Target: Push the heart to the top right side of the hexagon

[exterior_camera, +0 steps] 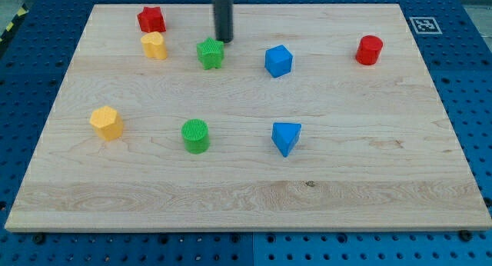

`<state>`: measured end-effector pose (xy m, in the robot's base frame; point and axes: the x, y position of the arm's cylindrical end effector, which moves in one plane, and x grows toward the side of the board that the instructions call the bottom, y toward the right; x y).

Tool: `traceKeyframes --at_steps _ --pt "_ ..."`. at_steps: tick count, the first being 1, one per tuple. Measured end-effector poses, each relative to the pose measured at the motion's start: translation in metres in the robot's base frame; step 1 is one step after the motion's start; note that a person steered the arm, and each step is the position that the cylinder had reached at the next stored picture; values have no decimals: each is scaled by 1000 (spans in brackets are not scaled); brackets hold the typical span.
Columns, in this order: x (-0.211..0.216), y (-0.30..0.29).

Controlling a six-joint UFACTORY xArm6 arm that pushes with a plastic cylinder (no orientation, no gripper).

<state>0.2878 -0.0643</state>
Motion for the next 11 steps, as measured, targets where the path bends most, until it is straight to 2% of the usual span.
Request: traceKeyframes --at_steps 2,3,4,6,7,9,10,11 --pt "-2 -100" --pt "-8 -122" --pt "10 -118" --pt "109 -11" --pt "118 -19" --pt "117 -180" --pt "119 -232" --pt "157 -232"
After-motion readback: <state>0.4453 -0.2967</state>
